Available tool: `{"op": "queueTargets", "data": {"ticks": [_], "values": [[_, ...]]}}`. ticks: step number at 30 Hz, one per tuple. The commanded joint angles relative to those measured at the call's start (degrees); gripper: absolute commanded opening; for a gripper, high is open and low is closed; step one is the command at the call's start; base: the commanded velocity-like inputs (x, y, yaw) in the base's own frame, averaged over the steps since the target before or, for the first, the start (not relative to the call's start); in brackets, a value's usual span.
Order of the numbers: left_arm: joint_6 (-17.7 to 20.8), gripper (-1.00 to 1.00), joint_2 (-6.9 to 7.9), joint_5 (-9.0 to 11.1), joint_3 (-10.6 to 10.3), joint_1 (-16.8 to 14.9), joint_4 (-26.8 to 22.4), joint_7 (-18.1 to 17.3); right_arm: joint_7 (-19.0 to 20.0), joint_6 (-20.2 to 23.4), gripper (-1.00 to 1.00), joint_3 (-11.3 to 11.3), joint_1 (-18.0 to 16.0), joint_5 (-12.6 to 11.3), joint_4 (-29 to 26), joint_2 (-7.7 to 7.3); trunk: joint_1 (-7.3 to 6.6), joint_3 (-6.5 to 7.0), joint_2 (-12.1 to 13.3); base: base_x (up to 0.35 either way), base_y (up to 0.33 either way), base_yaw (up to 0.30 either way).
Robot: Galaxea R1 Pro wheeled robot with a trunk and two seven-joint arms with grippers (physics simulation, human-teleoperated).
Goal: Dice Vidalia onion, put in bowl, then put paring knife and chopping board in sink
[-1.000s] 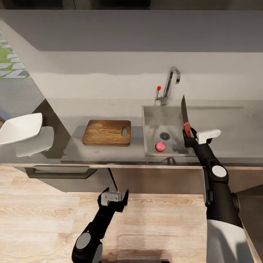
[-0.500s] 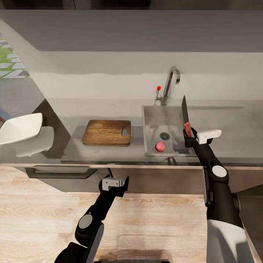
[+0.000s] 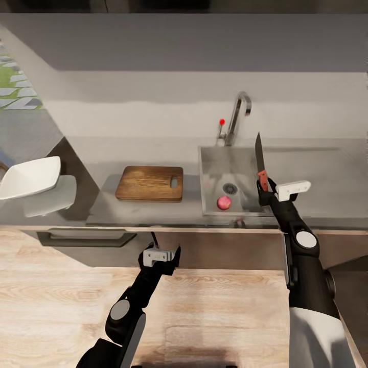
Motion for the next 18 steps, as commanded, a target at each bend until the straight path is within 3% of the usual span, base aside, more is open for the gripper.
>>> {"op": "queueTargets", "data": {"ticks": [1, 6, 18], "values": [[0.34, 1.0, 0.0, 0.08, -0.03, -0.03, -0.09, 0.06, -0.17, -0.2, -1.0, -0.19, -0.06, 0.55, -0.06, 0.09, -0.01, -0.09, -0.12, -0.312, 0.0, 0.0], [0.34, 1.0, 0.0, 0.09, -0.05, -0.03, -0.09, 0.01, -1.18, -0.2, -1.0, -0.17, -0.06, 0.55, -0.05, 0.09, -0.01, -0.09, -0.12, -0.258, 0.0, 0.0], [0.34, 1.0, 0.11, 0.14, 0.72, -0.03, -0.01, -0.09, -1.38, -0.21, -1.0, -0.04, -0.06, 0.55, -0.06, 0.09, -0.01, -0.09, -0.12, -0.017, 0.0, 0.0]]}}
